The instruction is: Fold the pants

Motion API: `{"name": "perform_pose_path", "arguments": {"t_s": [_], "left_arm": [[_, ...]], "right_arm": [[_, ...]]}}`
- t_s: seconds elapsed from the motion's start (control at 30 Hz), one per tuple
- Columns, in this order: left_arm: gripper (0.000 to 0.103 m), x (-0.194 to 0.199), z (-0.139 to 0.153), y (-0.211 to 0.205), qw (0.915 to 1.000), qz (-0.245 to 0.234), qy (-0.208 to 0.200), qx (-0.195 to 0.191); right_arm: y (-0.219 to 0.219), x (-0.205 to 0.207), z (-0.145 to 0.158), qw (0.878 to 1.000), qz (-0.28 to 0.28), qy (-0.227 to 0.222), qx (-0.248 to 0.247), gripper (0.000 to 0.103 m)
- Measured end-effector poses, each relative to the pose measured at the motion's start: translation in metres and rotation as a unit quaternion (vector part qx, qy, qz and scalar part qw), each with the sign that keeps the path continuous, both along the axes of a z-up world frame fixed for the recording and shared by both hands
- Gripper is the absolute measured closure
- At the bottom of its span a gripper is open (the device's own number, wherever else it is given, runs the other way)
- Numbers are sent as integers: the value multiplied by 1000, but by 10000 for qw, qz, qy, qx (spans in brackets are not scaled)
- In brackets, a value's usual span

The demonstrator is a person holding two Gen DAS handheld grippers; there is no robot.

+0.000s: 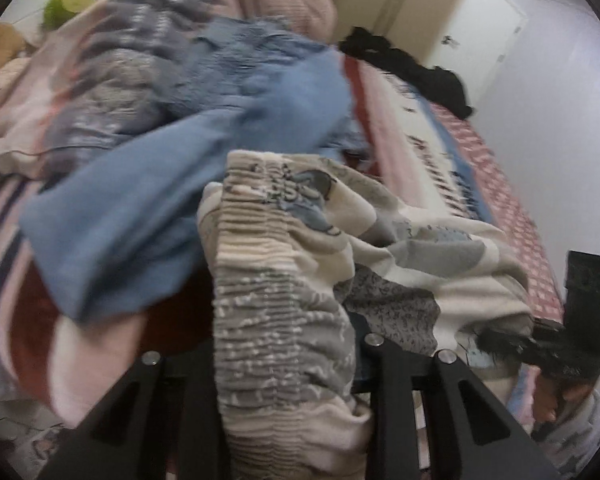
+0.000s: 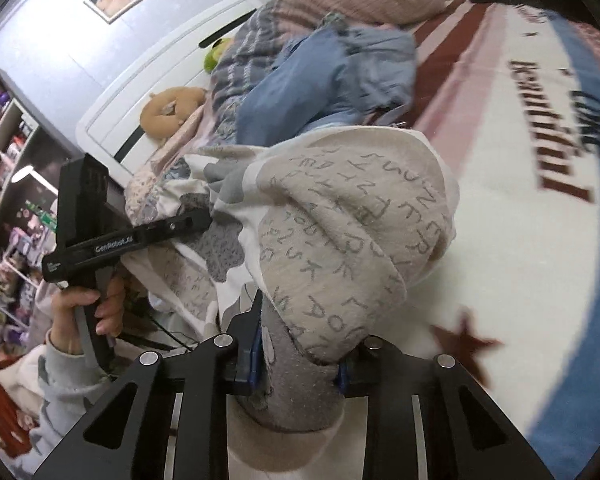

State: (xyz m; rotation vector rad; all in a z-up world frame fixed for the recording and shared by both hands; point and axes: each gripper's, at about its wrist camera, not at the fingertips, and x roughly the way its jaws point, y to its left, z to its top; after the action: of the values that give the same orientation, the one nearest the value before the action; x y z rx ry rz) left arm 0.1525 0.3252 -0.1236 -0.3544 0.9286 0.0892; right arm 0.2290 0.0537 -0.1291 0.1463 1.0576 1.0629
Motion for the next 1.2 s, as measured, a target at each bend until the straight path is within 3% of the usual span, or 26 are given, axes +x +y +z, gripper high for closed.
{"name": "perform_pose_path", "arguments": {"t_s": [0.17,0.37,0.53,0.67,0.77,0.9,1.1,1.2], "left_arm": [[77,9,-29,29,9991,127,405,-48],[66,12,-62,37,9989,254,386,-125],[77,1,-41,42,9990,423,69,109],[78,-1,-32,60,9970,676,268,249],[78,0,-41,67,9955,766,381,415],[75,0,-55,80,9947,918,407,224],[75,-4,-43,92,9913,1114,503,483],[66,-5,-43,84,9896,1088,601,722]], "right_arm": [[33,-2,-18,9997,85,188,-92,82],[39,4,-39,9994,-23,157,-301,81],[43,3,-34,9997,-87,116,-183,81],[62,1,-26,9996,69,266,-28,82],[77,-3,-29,9996,112,194,-162,82],[77,-1,-40,9993,46,295,-228,82],[92,-7,-38,9990,82,442,-64,82],[96,-10,-43,9993,62,266,-267,77]]}}
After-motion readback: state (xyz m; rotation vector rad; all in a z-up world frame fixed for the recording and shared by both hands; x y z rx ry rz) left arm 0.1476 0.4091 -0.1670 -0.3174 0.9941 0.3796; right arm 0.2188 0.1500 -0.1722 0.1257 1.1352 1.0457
